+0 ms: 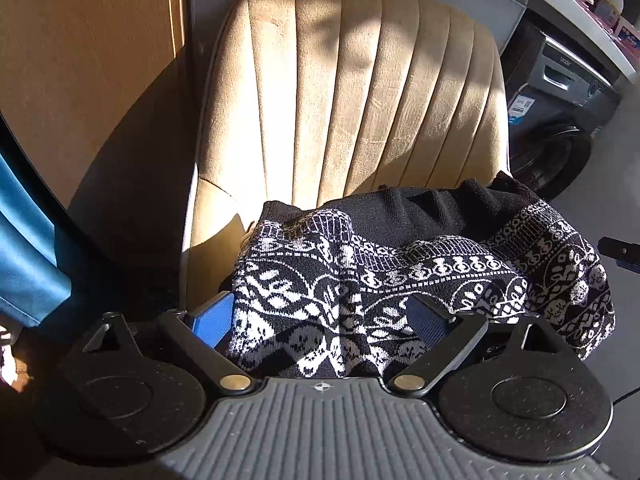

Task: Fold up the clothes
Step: 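Open both grippers to release the sweater on the stack, then press the sweater flat on the stack with both open grippers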

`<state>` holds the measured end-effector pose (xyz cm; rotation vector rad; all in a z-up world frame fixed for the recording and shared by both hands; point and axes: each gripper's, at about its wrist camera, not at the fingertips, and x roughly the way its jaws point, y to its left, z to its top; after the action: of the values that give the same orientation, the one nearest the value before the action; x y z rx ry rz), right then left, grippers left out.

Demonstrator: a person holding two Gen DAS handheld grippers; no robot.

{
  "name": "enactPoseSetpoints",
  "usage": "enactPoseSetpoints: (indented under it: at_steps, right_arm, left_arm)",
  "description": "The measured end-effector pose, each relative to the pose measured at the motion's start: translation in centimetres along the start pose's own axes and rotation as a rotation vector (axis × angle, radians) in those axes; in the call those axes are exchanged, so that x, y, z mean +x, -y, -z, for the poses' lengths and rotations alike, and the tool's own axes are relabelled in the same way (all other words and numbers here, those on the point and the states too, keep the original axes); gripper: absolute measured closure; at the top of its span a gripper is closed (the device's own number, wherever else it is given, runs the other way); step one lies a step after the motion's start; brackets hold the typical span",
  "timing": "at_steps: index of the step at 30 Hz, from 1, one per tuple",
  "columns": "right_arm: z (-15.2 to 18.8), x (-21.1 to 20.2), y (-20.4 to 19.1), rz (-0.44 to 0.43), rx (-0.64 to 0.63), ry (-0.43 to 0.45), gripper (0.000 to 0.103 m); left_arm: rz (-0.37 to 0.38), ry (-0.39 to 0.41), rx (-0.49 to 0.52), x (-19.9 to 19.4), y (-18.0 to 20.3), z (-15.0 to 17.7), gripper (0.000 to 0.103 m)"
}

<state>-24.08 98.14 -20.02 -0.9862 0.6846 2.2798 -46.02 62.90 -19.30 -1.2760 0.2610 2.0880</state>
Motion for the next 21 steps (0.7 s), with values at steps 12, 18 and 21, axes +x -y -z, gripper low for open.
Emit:
enactPoseSetpoints:
  at_steps: [12,18,21]
  right_arm:
    - [3.2,2.3,3.0,0.262,0.094,-0.082,0.03]
    - [2.4,-0.1,4.4,0.246,0.202,-0.006,0.028]
    - [2.2,-0.5,0.9,0.156,0.065,0.01,0.015]
  left_arm:
    - [-0.06,0.116,0.083,-1.2,4.0,0.6,0.008]
    - [-0.155,0.136,-0.007,-1.8,1.6,0.1,0.008]
    - [-0.079,0.126,0.015,-1.8,2.7,-0.3,0.006]
